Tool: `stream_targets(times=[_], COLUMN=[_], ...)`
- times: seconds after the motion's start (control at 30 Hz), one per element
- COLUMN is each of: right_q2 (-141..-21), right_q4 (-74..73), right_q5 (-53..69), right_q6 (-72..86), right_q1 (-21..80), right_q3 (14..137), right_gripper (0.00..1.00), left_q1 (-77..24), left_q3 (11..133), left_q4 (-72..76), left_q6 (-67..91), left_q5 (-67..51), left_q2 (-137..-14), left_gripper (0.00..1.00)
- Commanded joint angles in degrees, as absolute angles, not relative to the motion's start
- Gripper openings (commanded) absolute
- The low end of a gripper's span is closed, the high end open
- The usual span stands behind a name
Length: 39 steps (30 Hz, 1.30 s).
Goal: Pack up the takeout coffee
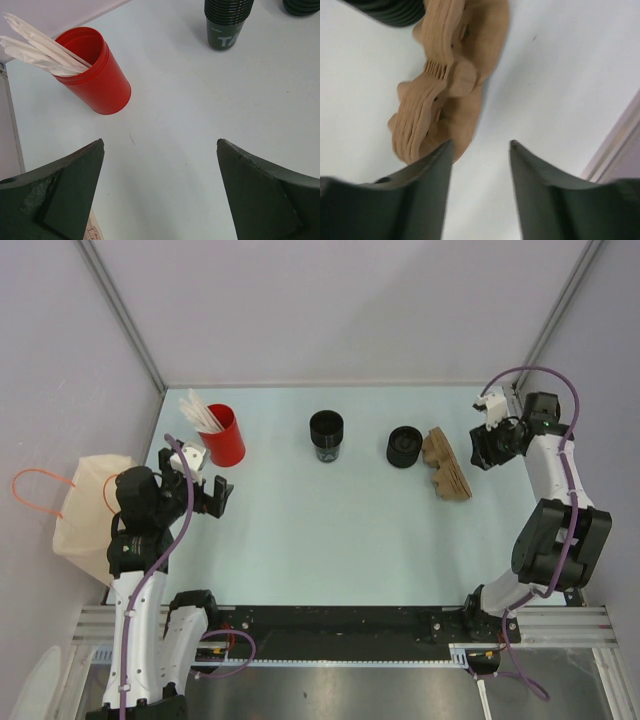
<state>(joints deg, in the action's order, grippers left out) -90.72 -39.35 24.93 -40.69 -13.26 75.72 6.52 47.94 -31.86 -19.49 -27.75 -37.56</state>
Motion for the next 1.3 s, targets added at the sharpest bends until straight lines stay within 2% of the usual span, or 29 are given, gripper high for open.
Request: stream_targets(times=[0.0,0.13,0.4,0.87,1.07,1.27], right_q2=[-86.6,-83.1,-83.1,-90.2,-91.7,-91.9], right_q4=[-48.7,-48.6,-50.3,-49.1,-49.0,-48.6], right_q5=[36.0,38.1,45.2,50.1,51.5,52.7], right_q6=[-51.5,-58.3,-68.9,-78.0,-78.5,-78.5], right_q1=[-17.4,-20.0,-22.5,-22.8,-22.9,-22.9], right_q3=[73.8,68.3,64.8,64.1,64.2,64.2], right_gripper=[0.61,0.63,0.62,0.65,0.59,0.46], left_q1=[7.0,7.0,6.9,7.3,7.3,7.6], left_q3=[47.9,47.7,47.4,47.4,47.3,47.3], left_q4=[-30.4,-30.3,-30.1,-30.1,-30.1,-30.1], left_q6=[-18.7,-18.8,-18.6,-18.6,-18.6,-18.6], left_q5=[-29.4,-29.2,-28.7,-28.8,-28.8,-28.7], left_q2=[-37.1,-36.8,-36.7,-37.0,-37.3,-37.5], left_gripper=[0.99,0.99,0.99,0.99,0.99,1.00])
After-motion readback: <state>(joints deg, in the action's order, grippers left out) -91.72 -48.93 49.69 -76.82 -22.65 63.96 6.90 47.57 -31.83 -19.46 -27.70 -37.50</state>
